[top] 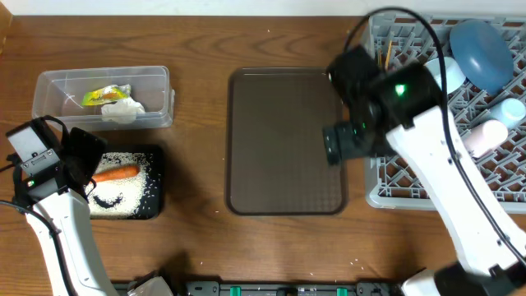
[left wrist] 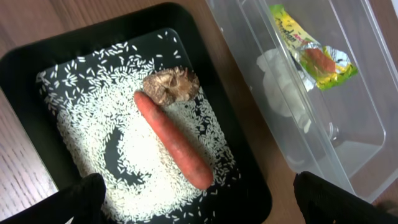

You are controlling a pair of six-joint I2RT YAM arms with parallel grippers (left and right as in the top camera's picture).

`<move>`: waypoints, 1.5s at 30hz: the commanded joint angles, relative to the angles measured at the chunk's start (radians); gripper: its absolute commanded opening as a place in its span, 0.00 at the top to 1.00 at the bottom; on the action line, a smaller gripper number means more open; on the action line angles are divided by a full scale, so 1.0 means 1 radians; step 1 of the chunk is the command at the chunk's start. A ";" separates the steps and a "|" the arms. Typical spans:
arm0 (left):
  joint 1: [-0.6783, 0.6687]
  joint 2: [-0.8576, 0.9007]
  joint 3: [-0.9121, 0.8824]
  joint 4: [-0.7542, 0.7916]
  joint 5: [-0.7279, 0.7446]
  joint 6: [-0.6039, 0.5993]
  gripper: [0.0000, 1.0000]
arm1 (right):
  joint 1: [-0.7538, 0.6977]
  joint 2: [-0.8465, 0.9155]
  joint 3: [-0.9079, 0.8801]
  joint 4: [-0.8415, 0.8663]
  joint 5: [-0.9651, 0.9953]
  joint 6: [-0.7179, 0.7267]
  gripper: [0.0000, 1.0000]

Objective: Sort waste into correct bins and load items into the dishwasher rack

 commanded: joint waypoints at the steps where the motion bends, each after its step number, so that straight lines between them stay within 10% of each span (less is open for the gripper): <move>1: 0.003 -0.010 0.009 -0.003 -0.012 0.013 0.02 | 0.026 -0.087 -0.154 0.065 0.063 0.067 0.01; 10: 0.003 -0.010 0.009 -0.003 -0.012 0.013 0.02 | 0.079 -0.283 -0.444 0.252 0.047 0.179 0.01; 33: 0.003 -0.010 0.009 -0.003 -0.012 0.013 0.02 | 0.078 -0.285 -0.454 0.257 0.059 0.162 0.01; 45: 0.003 -0.010 0.009 -0.003 -0.012 0.013 0.02 | 0.079 -0.287 -0.655 0.630 0.046 0.058 0.01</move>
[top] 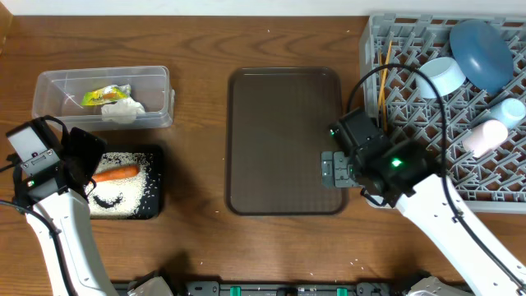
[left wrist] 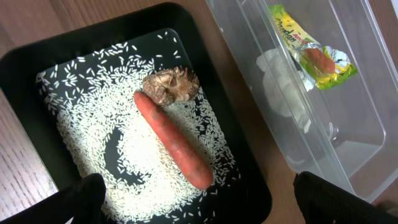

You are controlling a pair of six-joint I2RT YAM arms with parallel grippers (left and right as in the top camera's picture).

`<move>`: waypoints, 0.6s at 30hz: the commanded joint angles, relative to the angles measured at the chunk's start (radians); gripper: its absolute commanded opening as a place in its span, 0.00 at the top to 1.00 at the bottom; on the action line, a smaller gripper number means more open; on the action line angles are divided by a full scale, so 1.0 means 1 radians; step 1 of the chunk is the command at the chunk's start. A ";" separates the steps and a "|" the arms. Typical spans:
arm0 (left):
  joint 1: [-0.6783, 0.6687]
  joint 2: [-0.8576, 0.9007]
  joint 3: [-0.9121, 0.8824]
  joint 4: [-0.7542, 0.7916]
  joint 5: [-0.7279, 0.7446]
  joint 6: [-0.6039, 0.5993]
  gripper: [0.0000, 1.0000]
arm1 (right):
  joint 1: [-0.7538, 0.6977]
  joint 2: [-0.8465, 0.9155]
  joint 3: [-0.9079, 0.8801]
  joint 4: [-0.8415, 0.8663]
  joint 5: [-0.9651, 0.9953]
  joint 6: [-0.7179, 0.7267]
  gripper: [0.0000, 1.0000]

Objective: Sort waste into correct bins and load items into the dishwasher rack

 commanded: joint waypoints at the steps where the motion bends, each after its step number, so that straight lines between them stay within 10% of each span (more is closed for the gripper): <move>1: 0.003 -0.010 0.009 -0.003 -0.011 0.013 0.02 | 0.016 -0.015 -0.083 0.105 -0.006 -0.053 0.01; 18: 0.003 -0.010 0.009 -0.003 -0.011 0.013 0.02 | -0.121 -0.634 -0.652 0.899 -0.170 -0.303 0.01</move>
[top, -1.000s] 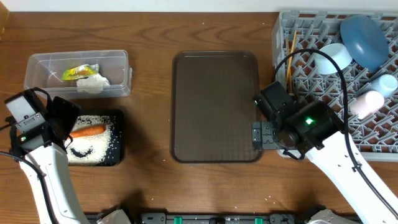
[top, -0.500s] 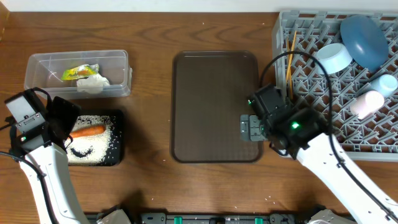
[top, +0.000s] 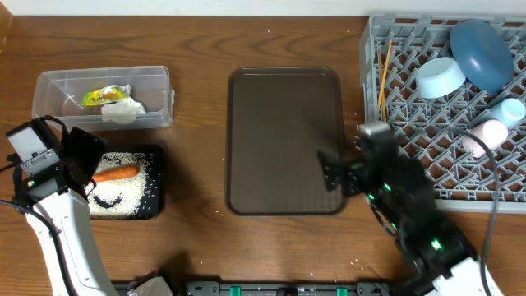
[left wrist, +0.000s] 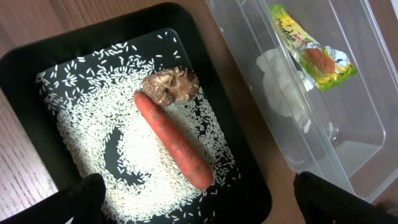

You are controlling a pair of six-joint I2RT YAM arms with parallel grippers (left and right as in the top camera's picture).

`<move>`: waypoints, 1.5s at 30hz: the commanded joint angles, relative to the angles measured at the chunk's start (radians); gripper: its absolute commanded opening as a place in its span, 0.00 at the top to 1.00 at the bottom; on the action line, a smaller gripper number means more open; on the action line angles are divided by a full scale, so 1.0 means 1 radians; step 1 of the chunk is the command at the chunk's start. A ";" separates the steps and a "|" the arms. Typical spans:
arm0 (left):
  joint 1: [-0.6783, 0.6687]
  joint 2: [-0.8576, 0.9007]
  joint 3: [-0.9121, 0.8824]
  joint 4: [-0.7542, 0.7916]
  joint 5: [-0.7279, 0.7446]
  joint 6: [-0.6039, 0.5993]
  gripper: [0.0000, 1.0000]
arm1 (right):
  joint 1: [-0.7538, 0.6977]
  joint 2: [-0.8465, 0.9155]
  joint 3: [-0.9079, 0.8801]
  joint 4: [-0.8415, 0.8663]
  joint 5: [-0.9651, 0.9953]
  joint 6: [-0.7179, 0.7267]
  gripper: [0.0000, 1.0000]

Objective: Sort waste into correct bins and load items into the dishwasher rack

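A black tray (left wrist: 25, 68) holds scattered rice, an orange carrot (left wrist: 171, 143) and a brown lump (left wrist: 171, 84). My left gripper (left wrist: 200, 198) hangs above it, open and empty, its fingertips (left wrist: 81, 198) wide apart. Beside the tray stands a clear bin (left wrist: 354, 149) with a yellow wrapper (left wrist: 311, 53) and white tissue (left wrist: 283, 84). The grey dishwasher rack (top: 411, 177) at the right carries a blue bowl (top: 481, 49), a white bowl (top: 440, 76), chopsticks (top: 382, 78) and cups. My right gripper (top: 330, 171) is over the right edge of the brown serving tray (top: 283, 140); it looks open and empty.
The left arm (top: 49, 214) rises from the near left edge of the wooden table (top: 197, 238). The right arm (top: 411, 222) comes in from the near right, in front of the rack. The clear bin (top: 156, 99) sits behind the black tray (top: 156, 185).
My right arm has drawn back toward the near edge of the table, and its gripper stays by the serving tray's right edge. The left arm and the items are unchanged.
At first my right arm stretched across the rack's left side, with its gripper at the serving tray's right edge. It then lay lower, in front of the rack, and now lies nearer the table's front. My left gripper has hung open over the rice tray throughout.
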 commanded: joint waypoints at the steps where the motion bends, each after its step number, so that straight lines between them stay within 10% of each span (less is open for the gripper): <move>1: 0.003 -0.010 0.009 -0.003 -0.011 0.013 0.02 | -0.060 -0.131 -0.116 0.057 -0.012 -0.028 0.01; 15: 0.003 -0.010 0.009 -0.003 -0.011 0.013 0.02 | -0.261 -0.575 -0.495 0.393 -0.017 -0.028 0.01; 45: 0.003 -0.010 0.009 -0.003 -0.011 0.013 0.02 | -0.546 -0.772 -0.571 0.128 -0.058 -0.021 0.01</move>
